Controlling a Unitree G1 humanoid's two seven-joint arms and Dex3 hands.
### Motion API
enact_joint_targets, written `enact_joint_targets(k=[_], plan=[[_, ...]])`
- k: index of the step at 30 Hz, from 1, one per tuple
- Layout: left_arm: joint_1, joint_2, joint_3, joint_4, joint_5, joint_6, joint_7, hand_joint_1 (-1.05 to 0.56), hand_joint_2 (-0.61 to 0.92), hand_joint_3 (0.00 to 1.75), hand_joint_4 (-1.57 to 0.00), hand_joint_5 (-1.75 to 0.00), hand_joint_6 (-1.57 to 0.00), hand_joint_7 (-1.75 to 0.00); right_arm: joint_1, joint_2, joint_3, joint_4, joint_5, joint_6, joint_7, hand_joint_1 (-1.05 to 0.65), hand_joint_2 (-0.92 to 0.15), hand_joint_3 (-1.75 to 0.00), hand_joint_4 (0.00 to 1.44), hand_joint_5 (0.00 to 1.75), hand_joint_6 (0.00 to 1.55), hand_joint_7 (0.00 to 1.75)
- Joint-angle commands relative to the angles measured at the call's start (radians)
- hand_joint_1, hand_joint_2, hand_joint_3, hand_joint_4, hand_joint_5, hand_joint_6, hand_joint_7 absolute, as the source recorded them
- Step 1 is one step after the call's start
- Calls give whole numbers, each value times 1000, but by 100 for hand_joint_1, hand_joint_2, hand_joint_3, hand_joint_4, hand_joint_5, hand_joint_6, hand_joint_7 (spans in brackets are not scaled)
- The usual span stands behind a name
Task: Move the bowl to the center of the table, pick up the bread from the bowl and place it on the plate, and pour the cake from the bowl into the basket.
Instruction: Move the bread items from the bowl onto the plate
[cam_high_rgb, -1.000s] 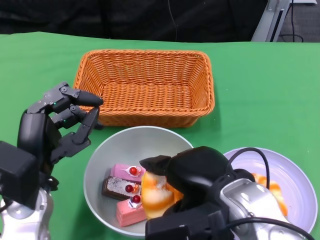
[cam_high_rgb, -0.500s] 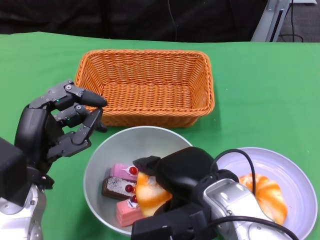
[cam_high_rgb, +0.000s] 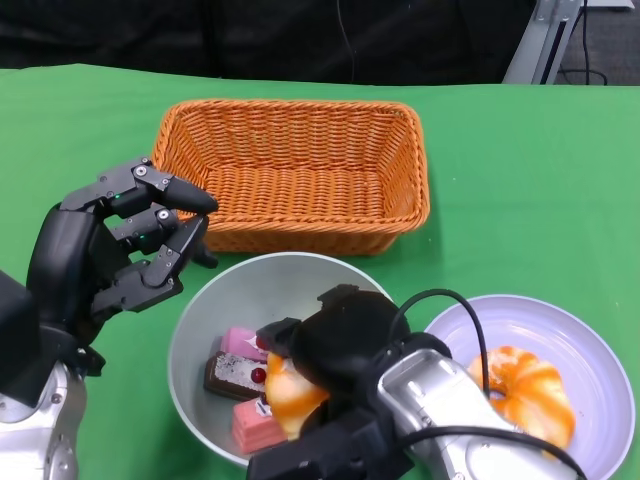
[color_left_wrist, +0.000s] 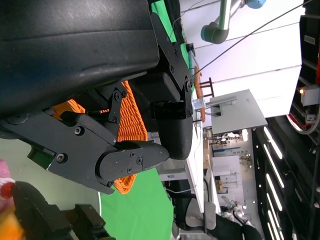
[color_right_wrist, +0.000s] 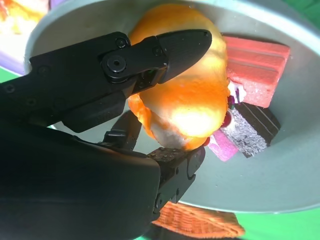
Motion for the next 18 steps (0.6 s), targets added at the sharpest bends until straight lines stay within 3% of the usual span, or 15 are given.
enact_joint_targets(k=[1, 6, 7, 8, 10, 11, 12, 15, 18], plan=[[16, 20, 9, -29, -14, 24, -11, -31, 68, 78, -80, -138, -86, -96, 37, -26, 19, 63, -12, 8, -7, -59, -86, -1, 41, 119, 68, 1], [30, 25, 4, -59, -31, 63, -29, -31, 67, 78, -79, -139, -85, -96, 30, -5, -7, 92, 41, 13, -8, -39, -85, 0, 58, 96, 74, 1], [32, 29, 3, -63, -39, 74, -40, -31, 68, 78, -78, -139, -85, -96, 26, 5, -9, 104, 42, 28, 4, -33, -85, 0, 64, 100, 77, 2], [34, 31, 2, -66, -45, 82, -48, -31, 68, 78, -78, -139, -85, -96, 23, 11, -9, 113, 44, 40, 12, -27, -85, 0, 67, 118, 78, 1], [36, 36, 1, -72, -52, 94, -63, -31, 69, 78, -78, -139, -85, -97, 18, 13, -10, 119, 50, 46, 17, -23, -85, 0, 68, 130, 79, 1], [38, 39, 0, -76, -56, 103, -69, -32, 68, 77, -77, -140, -84, -97, 15, 11, -10, 116, 51, 48, 19, -22, -83, 0, 70, 151, 89, 4], [40, 40, -2, -80, -58, 108, -75, -32, 68, 77, -77, -140, -84, -97, 16, 8, -11, 114, 53, 45, 9, -22, -81, 0, 71, 160, 94, 5], [44, 41, -3, -84, -58, 112, -81, -32, 68, 75, -77, -139, -84, -96, 19, 4, -13, 113, 58, 36, -18, -22, -78, 0, 70, 170, 104, 7], [52, 37, -8, -82, -50, 101, -82, -31, 69, 73, -77, -138, -85, -94, 39, -2, -34, 123, 96, -9, -118, -19, -77, 0, 68, 171, 108, 8]])
